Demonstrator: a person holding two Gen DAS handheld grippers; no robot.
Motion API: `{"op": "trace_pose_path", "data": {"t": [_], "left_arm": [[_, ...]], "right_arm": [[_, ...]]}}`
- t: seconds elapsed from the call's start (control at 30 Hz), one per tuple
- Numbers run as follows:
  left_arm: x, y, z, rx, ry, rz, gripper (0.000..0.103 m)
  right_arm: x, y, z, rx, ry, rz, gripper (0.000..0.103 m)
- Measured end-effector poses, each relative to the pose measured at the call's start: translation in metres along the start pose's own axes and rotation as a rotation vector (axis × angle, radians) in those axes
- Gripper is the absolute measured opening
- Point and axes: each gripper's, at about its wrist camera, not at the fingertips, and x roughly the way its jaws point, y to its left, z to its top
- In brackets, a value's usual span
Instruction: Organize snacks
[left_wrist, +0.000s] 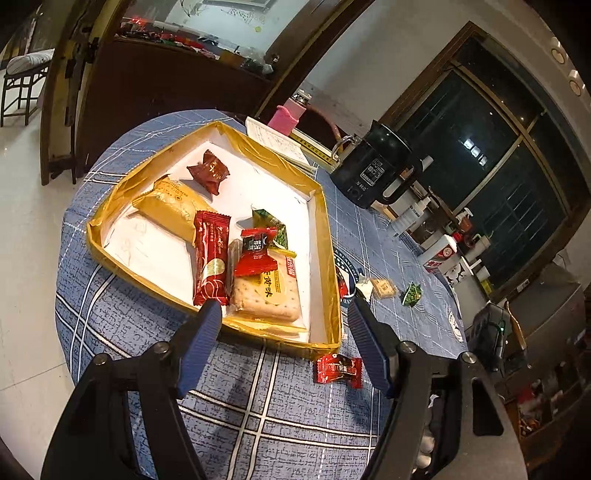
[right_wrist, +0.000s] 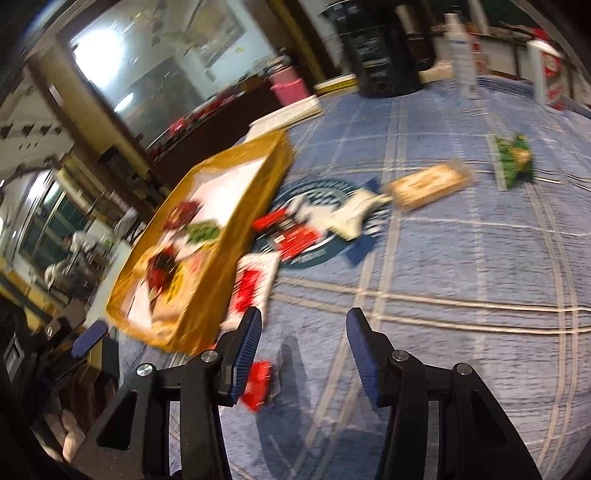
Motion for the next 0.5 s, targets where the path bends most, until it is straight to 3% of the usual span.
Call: {"op": "trace_pose_path", "data": {"t": [0.17,0.37,0.43,0.5], "left_arm": [[0.002,0.003,-0.002,-0.008,0.012,-0.010,0.070],[0.002,0.000,-0.002,0.009,0.016,-0.012,0.070],[0.003,-0.001,-0.002,0.016,0.018,-0.012,0.070],[0.004,-0.003,-0.003,0.026,0.022,-0.013,0.070]], "right_arm": [[0.018,0.034,0.011,-0.107,-0.005,-0.073,0.050],[0.058,0.044,0.025,-0.118,0.055,-0.101,0.049],[0.062,0.047,0.026,-0.137,0.039,-0.127,0.048],[0.064,0.050,0.024,-0.170,0.036,-0.165,0.034]]}}
